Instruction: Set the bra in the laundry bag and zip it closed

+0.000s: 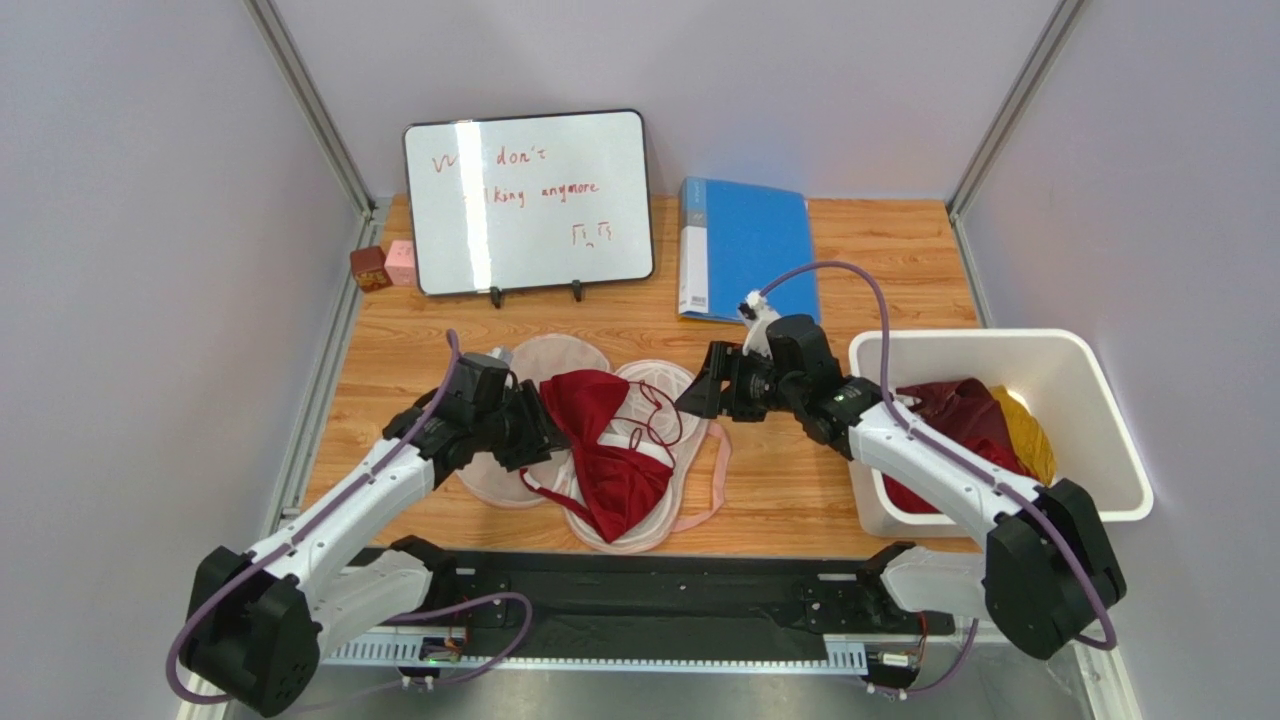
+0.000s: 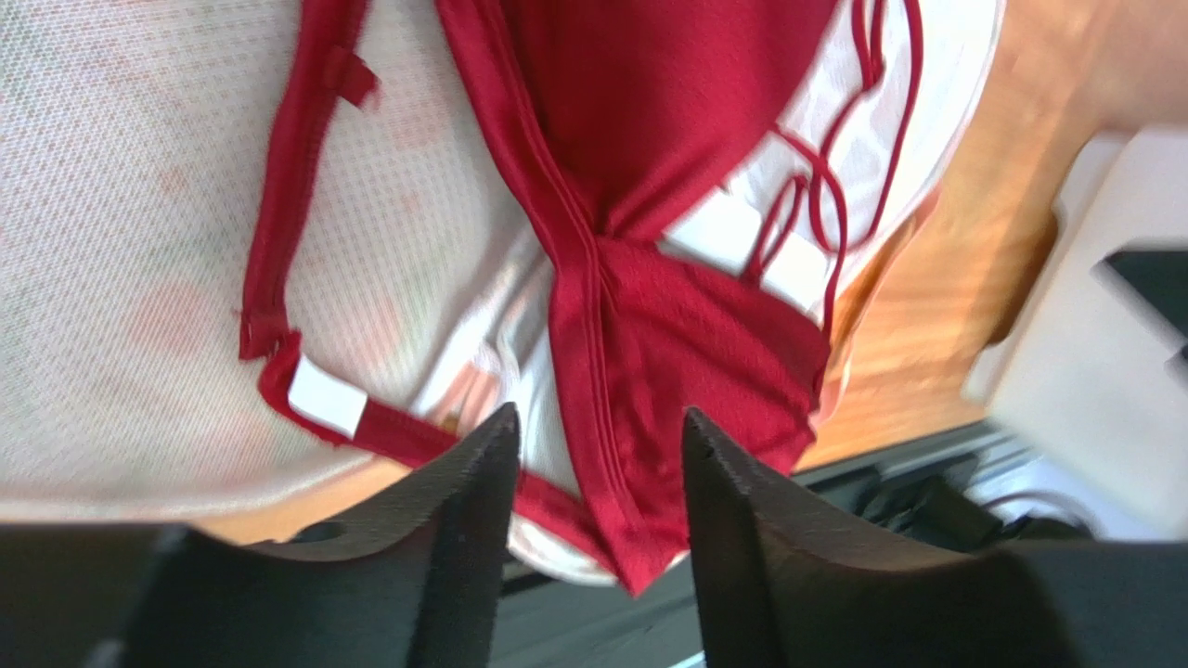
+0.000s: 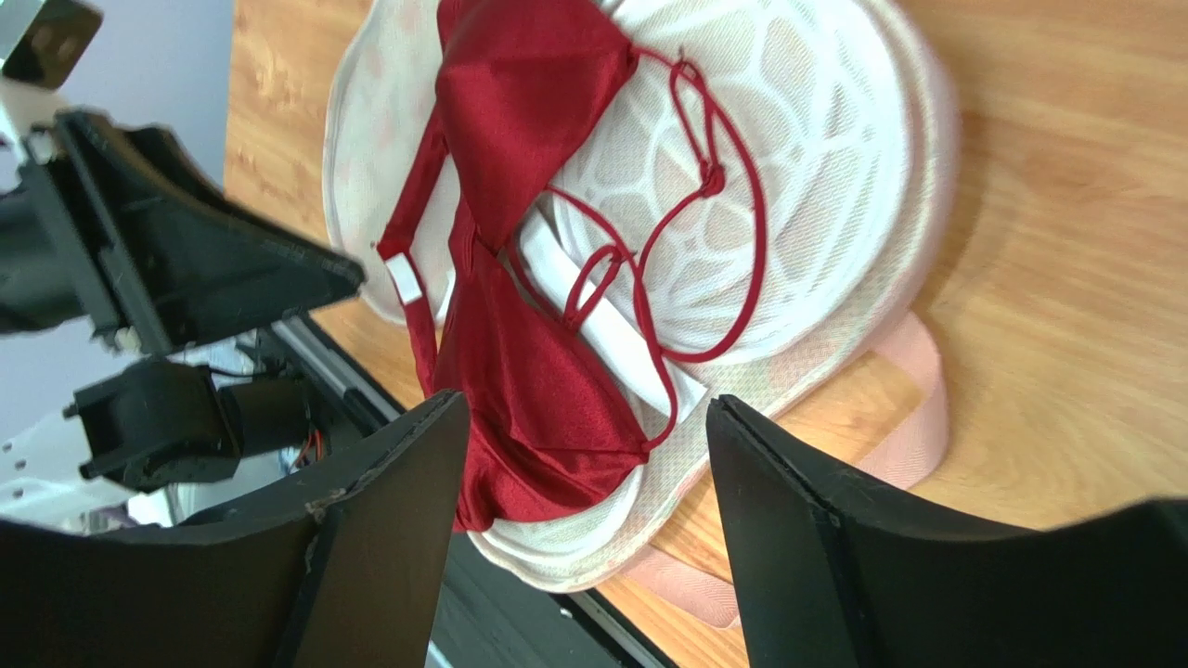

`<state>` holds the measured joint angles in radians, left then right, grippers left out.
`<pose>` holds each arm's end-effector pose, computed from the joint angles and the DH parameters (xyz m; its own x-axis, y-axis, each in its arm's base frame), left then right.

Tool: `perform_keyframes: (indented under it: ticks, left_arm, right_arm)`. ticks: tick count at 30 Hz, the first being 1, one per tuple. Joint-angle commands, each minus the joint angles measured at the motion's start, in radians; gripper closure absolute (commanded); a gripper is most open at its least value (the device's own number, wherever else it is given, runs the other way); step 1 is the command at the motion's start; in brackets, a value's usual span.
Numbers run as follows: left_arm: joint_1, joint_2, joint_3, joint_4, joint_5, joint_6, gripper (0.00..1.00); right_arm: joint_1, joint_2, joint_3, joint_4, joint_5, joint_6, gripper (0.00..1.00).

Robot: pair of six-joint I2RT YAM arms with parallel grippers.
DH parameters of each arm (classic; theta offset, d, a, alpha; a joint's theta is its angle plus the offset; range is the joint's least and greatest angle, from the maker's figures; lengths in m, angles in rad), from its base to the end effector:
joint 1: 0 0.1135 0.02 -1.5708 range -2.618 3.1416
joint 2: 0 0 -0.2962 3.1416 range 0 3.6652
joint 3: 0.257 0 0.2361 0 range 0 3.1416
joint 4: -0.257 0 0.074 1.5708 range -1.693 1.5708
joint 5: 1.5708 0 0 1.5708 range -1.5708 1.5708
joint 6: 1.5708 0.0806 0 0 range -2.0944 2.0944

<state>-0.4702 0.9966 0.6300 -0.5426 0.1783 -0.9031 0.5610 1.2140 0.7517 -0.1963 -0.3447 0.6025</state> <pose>0.1611 -0.0979 0.2154 -0.8619 -0.4288 -0.2705 -0.2161 0.7934 -0.5691 0.2109 0.1647 0.2512 -0.8390 0.1028 -0.5344 -0.3053 0.7240 0.6186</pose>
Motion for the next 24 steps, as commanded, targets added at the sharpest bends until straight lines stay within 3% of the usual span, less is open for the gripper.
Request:
perform_keyframes:
  ticks: [1,4,9,13,18,24]
  left_arm:
    - [0.08,0.01,-0.087,0.249,0.118,-0.065,0.48]
    - [0.11,0.068,-0.104,0.299,0.105,-0.062,0.43]
    - [0.151,0.183,-0.113,0.407,0.147,-0.039,0.44]
    - [0.165,0.282,-0.089,0.434,0.148,-0.007,0.47]
    - [0.185,0.333,-0.076,0.463,0.141,0.021,0.51]
    - [0.186,0.373,-0.05,0.478,0.127,0.067,0.66]
  right_arm:
    - [0.007,0.062,0.026,0.069,-0.121,-0.017,0.32]
    - [0.007,0.134,0.037,0.104,-0.161,-0.014,0.35]
    - [0.007,0.24,0.046,0.185,-0.22,0.003,0.48]
    - [0.007,0.294,0.057,0.216,-0.234,0.002,0.5]
    - [0.005,0.331,0.075,0.224,-0.244,-0.003,0.55]
    - [0.007,0.372,0.084,0.23,-0.241,-0.007,0.59]
